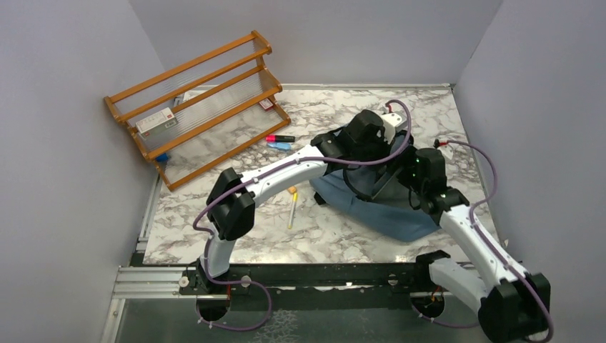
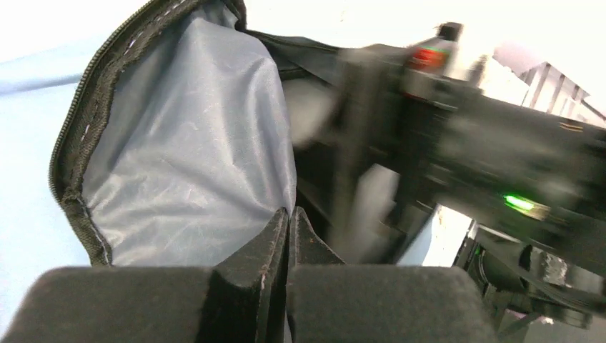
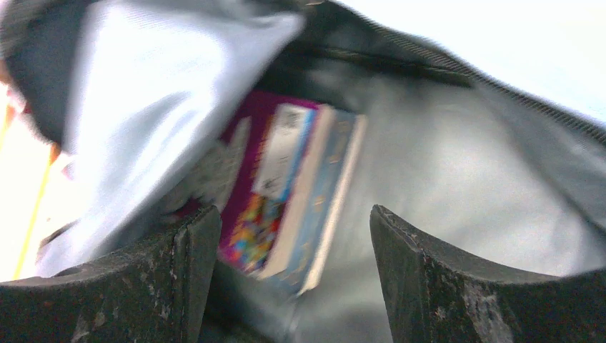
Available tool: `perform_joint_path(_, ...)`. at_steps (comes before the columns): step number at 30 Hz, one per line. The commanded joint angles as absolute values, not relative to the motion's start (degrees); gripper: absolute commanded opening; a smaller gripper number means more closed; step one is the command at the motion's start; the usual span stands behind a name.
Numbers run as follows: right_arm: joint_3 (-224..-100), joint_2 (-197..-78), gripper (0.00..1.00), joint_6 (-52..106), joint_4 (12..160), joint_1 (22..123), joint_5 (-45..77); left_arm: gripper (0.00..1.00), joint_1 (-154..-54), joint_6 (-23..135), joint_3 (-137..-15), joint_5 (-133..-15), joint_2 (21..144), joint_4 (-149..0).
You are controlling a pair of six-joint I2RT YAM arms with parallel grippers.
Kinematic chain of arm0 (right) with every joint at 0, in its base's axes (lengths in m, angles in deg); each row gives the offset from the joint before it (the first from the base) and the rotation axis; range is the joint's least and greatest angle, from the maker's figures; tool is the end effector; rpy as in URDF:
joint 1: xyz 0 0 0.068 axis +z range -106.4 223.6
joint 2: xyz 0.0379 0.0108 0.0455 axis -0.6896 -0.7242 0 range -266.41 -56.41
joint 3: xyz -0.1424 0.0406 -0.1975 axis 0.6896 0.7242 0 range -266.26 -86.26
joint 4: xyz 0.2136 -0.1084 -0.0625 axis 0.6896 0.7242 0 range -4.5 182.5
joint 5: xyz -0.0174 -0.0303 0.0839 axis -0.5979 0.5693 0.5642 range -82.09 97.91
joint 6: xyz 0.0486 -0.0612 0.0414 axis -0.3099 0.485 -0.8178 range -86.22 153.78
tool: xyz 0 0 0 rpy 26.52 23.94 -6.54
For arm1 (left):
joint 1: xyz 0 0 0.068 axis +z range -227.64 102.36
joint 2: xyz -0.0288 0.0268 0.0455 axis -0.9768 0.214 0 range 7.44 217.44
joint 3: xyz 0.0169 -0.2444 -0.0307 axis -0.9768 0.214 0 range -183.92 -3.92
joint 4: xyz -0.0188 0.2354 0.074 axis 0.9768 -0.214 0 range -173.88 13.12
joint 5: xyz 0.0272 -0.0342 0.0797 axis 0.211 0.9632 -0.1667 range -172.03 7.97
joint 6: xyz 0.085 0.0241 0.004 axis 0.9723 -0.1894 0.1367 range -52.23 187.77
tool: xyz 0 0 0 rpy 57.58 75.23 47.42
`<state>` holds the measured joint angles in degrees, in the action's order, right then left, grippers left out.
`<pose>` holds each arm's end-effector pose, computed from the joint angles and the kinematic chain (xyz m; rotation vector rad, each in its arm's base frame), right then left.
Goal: Pack the student bag
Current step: Place the book in the student bag.
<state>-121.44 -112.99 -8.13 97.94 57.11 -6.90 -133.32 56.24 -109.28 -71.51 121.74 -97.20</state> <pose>0.2478 0.0389 0.1997 0.6712 2.0456 0.2859 0.2622 -0.4097 0.2792 0.9362 1.9926 -0.8816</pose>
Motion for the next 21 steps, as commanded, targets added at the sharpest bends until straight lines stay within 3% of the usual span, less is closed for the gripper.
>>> perform_joint_path(1, -124.2, -101.5, 0.81, -7.3, 107.4, 58.4, -2.6, 0.07, -130.9, 57.2, -104.5, -76.7, 122.6, -95.9)
perform_joint_path(6, -123.6, -94.6, 0.81, -6.9, 115.7, 58.4, -0.9, 0.20, -131.0, 55.8, -101.4, -75.6, 121.1, -93.8)
perform_joint_path(13, -123.3, -88.7, 0.81, -8.4, 123.3, 58.4, 0.4, 0.29, -131.0, 55.1, -99.3, -74.6, 119.4, -92.4)
perform_joint_path(21, -125.1, -85.5, 0.81, -10.1, 127.6, 58.4, 6.1, 0.58, -130.9, 54.5, -99.4, -71.1, 115.8, -91.2)
